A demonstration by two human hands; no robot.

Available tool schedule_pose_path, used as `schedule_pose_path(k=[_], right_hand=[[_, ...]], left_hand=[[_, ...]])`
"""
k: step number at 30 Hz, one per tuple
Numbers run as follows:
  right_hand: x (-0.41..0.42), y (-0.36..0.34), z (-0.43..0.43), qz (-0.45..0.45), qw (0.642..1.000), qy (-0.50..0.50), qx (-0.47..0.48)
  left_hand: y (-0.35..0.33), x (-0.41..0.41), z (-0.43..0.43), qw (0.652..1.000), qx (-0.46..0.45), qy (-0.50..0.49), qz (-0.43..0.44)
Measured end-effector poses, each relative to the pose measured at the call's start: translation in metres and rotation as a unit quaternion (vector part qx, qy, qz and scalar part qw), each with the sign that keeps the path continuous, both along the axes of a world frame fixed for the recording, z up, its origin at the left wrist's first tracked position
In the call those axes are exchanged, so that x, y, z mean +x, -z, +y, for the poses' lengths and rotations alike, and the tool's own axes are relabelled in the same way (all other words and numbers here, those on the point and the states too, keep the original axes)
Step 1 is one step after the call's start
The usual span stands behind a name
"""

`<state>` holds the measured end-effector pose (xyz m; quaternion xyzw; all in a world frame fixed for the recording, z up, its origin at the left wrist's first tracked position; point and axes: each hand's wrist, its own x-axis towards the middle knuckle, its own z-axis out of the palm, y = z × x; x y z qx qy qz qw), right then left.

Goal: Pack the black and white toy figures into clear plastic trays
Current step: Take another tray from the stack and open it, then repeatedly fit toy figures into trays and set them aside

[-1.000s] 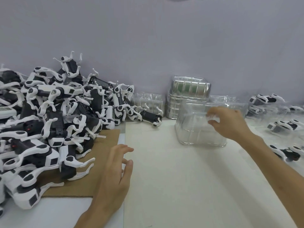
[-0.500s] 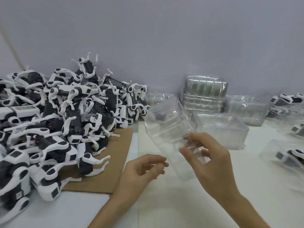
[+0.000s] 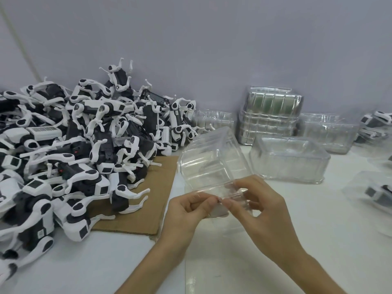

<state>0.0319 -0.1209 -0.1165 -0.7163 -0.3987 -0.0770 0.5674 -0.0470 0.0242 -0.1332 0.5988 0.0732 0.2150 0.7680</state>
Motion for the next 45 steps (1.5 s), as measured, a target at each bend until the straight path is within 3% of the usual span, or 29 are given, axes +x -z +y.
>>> schedule_pose_path(k=[4, 11, 17, 24, 27, 29, 33, 40, 45], right_hand=[[0.0, -0.001, -0.001, -0.005, 1.0, 0.007, 0.012], [0.011, -0.003, -0.006, 0.065, 0.997, 0.019, 0.044], [0.013, -0.004, -0.008, 0.096, 0.994, 0.01, 0.058], [0.024, -0.021, -0.018, 0.057, 0.992, 0.022, 0.114], [0.049, -0.042, -0.037, -0.027, 0.99, 0.073, 0.12], [0.071, -0.057, -0.049, -0.126, 0.981, 0.132, 0.072], [0.121, -0.074, -0.066, -0.274, 0.929, 0.235, -0.079], [0.176, -0.046, -0.076, -0.204, 0.913, 0.231, -0.268], [0.18, -0.027, -0.071, -0.149, 0.892, 0.244, -0.349]], left_hand=[[-0.002, 0.0, 0.002, 1.0, -0.015, -0.012, 0.015], [-0.003, -0.003, 0.002, 0.994, -0.047, 0.094, 0.001], [0.002, 0.0, 0.005, 0.999, -0.036, 0.015, 0.012], [0.01, 0.005, 0.015, 0.997, -0.067, -0.049, 0.006], [0.015, 0.006, 0.023, 0.993, -0.106, -0.054, 0.006], [0.018, 0.006, 0.026, 0.991, -0.123, -0.047, 0.009], [0.021, 0.007, 0.028, 0.988, -0.149, -0.02, 0.015], [0.023, 0.008, 0.027, 0.988, -0.154, -0.009, 0.017], [0.023, 0.008, 0.027, 0.988, -0.154, -0.011, 0.023]])
